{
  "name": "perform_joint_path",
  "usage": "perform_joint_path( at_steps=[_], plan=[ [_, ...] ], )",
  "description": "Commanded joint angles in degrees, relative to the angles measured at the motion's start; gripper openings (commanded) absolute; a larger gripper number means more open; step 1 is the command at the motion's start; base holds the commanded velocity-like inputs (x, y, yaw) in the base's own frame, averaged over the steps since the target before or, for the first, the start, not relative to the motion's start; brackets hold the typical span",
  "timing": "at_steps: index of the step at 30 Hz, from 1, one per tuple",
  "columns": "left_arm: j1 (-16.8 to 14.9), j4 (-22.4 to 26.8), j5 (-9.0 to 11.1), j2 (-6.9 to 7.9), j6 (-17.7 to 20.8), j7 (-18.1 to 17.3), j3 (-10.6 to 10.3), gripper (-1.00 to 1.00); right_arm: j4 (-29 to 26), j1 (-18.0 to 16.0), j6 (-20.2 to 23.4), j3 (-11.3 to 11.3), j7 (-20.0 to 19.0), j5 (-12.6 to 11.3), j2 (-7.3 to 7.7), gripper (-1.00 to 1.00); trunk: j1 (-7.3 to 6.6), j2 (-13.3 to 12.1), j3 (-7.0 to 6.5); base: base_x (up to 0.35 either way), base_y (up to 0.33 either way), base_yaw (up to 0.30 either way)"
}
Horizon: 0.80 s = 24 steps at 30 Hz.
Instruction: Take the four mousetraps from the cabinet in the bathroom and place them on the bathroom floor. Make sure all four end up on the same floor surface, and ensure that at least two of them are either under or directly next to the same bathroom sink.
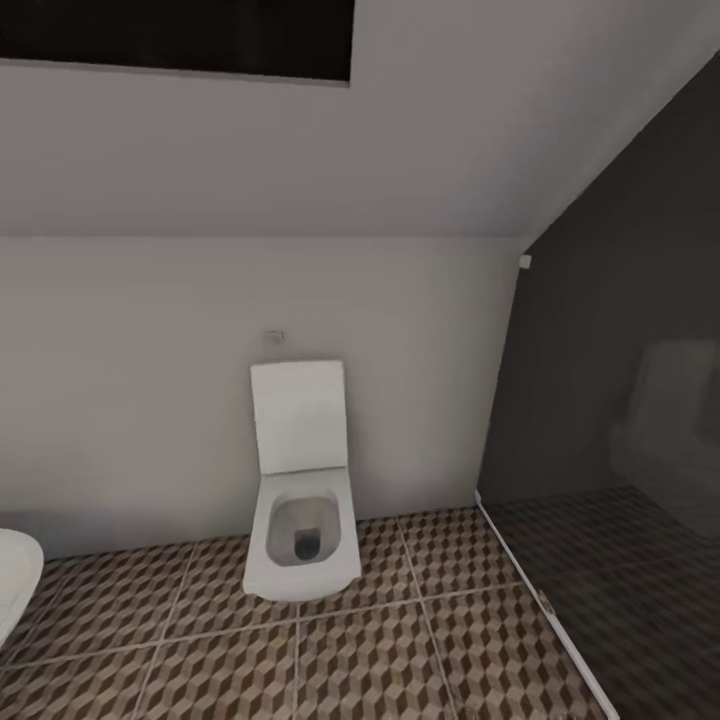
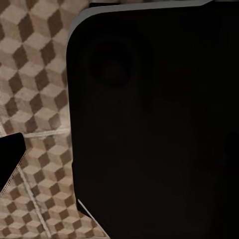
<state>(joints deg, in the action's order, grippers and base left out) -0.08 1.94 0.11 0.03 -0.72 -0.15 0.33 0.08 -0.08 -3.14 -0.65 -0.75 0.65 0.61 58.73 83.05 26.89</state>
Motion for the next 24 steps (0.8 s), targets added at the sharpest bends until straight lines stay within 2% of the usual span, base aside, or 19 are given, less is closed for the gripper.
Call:
perform_joint_path(
  at_steps=[1, 24],
  plan=[
    [-0.01, 0.01, 0.00, 0.01, -0.08, -0.02, 0.03, 1.00, 0.01, -0.01, -0.19, -0.05, -0.07, 0.10, 0.01, 1.00, 0.00, 0.02, 0.04, 0.000, 0.000, -0.295],
    [-0.01, -0.01, -0.02, -0.14, -0.08, -0.03, 0.08, 1.00, 0.01, -0.01, -0.20, 0.03, -0.03, 0.16, 0.01, 1.00, 0.00, 0.02, 0.04, 0.000, 0.000, -0.295]
  ],
)
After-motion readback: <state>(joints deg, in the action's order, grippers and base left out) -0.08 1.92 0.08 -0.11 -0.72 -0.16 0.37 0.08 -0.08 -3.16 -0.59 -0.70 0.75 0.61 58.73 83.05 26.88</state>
